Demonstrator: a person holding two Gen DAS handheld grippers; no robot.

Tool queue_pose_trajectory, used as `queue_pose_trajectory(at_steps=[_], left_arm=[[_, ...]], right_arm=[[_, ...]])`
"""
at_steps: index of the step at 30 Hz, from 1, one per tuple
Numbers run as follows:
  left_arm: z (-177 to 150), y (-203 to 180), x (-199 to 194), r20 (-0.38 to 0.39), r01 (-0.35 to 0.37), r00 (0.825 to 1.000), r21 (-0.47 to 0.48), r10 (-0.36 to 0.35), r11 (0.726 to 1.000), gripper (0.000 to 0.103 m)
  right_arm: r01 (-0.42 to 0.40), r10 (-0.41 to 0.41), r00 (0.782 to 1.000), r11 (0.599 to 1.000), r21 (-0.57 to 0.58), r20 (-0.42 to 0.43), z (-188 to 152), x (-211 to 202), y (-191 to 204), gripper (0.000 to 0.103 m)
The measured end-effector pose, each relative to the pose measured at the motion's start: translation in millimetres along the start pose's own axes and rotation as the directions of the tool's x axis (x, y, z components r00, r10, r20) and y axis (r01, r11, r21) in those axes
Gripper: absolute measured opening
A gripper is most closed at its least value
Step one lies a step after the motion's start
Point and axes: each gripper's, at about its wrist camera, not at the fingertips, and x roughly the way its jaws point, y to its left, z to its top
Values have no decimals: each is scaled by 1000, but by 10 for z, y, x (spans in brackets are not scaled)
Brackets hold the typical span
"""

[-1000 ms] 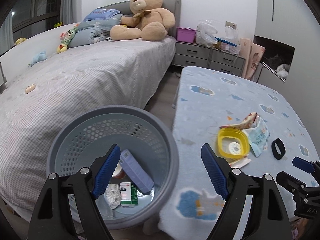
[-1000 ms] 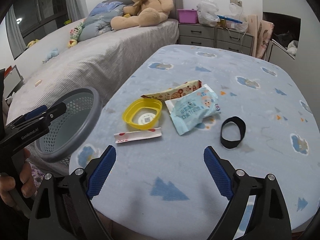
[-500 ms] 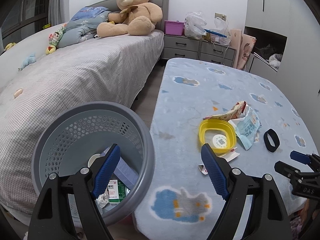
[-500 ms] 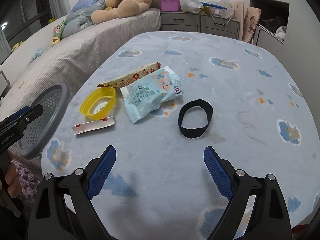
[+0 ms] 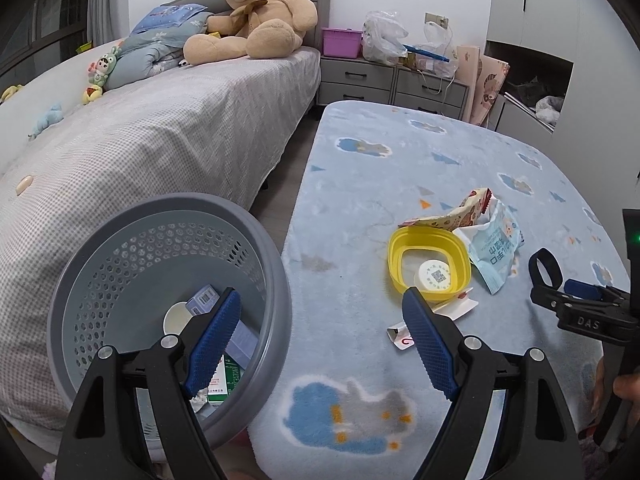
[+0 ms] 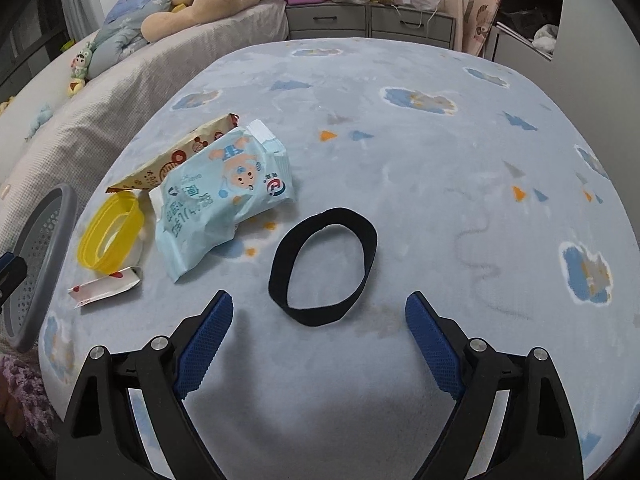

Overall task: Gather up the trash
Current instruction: 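Move both tools back to the table and grasp the black elastic band with the right tool, then grasp the yellow plastic lid with the left tool while right holds the band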

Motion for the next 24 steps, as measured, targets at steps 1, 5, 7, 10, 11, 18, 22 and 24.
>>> queue_pose_trajectory(at_steps=[1,5,7,10,11,18,22,24], left_arm=[[0,-13,13,-2,-1,1000,2,1,1000,79],[-2,-26,55,-13,1,1000,3,-1,1000,79],[-2,-32,76,-18,5,1000,3,-5,1000,79],[-2,-59,101,-23,10,1000,6,-10,1000,79],[-1,-68,110,-25,13,1000,8,-13,1000,79],[3,-141,172,-60,78,995,6,-77,997,79],[15,-195,208,-76,96,993,13,-94,995,79],[33,-237,221,-85,109,991,20,-107,994,79]], right_arm=[[10,-10,1000,1000,-2,-2,15,29,-3,84],[64,-63,998,997,-44,19,30,69,70,78],[62,-60,998,996,-58,32,38,62,96,68],[56,-53,998,995,-82,44,45,39,150,48],[52,-48,998,995,-87,45,44,35,163,42],[-4,6,999,998,-60,39,51,-14,149,17],[-32,33,998,999,-36,44,51,-62,121,16],[-43,45,998,999,-27,54,61,-99,108,16]])
